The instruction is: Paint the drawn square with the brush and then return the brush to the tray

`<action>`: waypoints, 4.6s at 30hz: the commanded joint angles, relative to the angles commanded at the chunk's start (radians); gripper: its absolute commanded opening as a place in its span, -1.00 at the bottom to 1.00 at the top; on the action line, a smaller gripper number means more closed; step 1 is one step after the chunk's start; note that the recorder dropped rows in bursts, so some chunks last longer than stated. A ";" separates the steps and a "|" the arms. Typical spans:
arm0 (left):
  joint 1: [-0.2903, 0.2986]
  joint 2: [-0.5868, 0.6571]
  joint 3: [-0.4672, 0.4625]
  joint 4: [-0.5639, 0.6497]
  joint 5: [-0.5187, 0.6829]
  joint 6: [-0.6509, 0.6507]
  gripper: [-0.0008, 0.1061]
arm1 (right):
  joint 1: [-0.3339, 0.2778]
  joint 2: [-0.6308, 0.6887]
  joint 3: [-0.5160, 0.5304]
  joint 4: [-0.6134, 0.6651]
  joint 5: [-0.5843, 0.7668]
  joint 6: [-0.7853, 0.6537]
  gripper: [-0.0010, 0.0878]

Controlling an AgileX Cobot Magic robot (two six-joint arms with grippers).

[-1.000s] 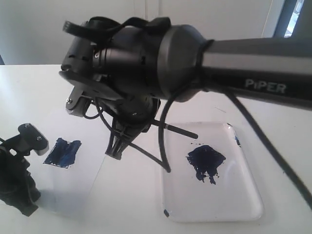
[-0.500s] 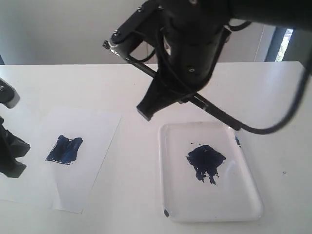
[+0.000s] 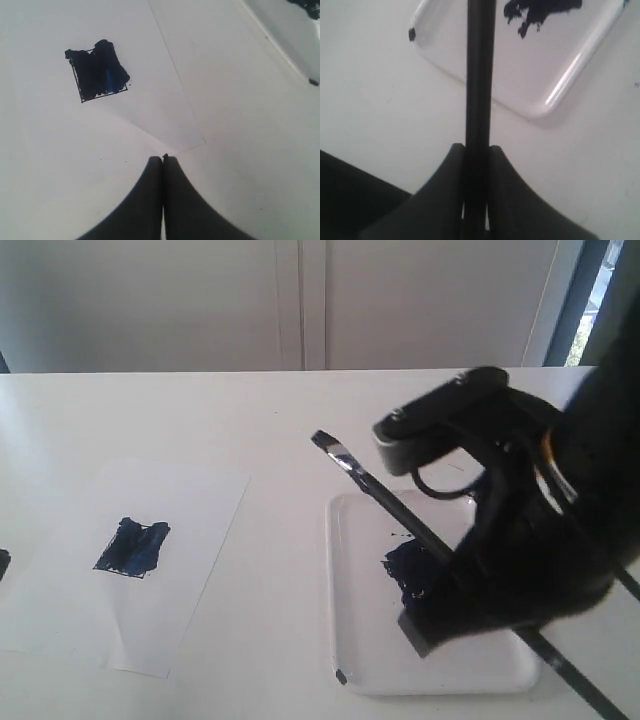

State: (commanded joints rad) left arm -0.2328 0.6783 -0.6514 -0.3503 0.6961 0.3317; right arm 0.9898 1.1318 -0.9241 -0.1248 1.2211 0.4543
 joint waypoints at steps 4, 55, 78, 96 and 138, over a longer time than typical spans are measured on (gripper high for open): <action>0.000 -0.087 0.000 -0.011 0.032 -0.048 -0.99 | 0.000 -0.065 0.114 -0.002 0.000 0.076 -0.98; 0.000 -0.271 0.187 -0.216 0.127 -0.041 -0.99 | 0.000 -0.300 0.341 -0.338 -0.696 0.380 -0.30; 0.107 -0.388 0.187 -0.214 0.127 -0.041 -0.99 | -0.150 -0.655 0.343 -0.320 -0.702 0.380 -0.30; 0.450 -0.669 0.207 -0.228 0.121 -0.044 -0.99 | -0.850 -1.130 0.476 -0.324 -0.700 0.380 -0.30; 0.440 -0.678 0.517 -0.385 -0.572 0.727 -0.99 | -0.932 -1.132 0.703 -0.597 -1.174 0.202 -0.30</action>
State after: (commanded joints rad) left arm 0.2074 0.0000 -0.1346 -0.7355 0.1241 1.0589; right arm 0.0582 0.0000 -0.2210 -0.7217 0.0470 0.6566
